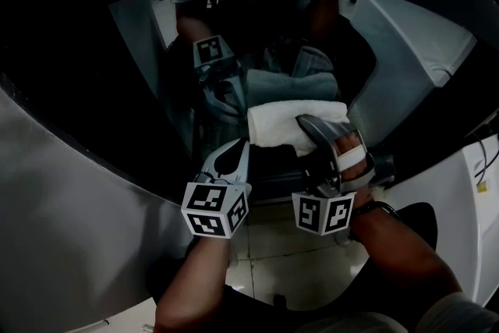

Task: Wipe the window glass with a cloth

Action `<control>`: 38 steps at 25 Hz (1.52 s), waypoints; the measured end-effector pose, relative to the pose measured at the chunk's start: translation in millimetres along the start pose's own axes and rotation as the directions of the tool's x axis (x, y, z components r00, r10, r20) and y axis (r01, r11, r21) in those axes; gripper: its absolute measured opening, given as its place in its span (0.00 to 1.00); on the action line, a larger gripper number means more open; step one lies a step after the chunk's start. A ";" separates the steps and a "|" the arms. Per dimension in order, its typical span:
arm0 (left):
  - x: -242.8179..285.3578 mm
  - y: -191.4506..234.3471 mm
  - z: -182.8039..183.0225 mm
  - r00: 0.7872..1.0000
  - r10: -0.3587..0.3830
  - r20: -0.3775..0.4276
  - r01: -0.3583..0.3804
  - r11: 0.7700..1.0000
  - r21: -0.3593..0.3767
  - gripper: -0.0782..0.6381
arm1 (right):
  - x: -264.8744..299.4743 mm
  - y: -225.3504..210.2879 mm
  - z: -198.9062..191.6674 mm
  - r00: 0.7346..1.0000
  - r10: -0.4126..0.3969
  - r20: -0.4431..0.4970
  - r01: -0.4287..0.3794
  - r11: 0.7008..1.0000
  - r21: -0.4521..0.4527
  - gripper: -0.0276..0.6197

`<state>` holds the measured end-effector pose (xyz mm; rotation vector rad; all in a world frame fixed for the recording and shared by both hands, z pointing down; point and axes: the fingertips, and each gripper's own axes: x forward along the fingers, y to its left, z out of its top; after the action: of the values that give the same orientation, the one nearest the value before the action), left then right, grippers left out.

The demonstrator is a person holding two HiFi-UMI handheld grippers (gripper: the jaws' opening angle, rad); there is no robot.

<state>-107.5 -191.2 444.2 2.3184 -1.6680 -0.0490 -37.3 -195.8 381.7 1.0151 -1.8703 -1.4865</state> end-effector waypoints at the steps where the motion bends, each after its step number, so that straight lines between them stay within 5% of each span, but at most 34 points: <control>1: 0.7 1.6 -1.5 1.000 -0.001 0.001 0.001 1.000 -0.001 0.13 | 0.5 2.9 -0.4 1.000 0.001 0.000 -0.001 1.000 -0.002 0.20; 38: 14.4 12.6 3.0 0.999 0.017 -0.044 -0.018 0.999 -0.037 0.13 | 5.4 58.6 -23.6 0.992 0.116 -0.045 -0.113 0.992 0.052 0.20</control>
<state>-114.9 -208.9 446.4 2.2605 -1.6519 -0.0258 -34.9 -207.2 444.1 0.9411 -1.9065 -1.3442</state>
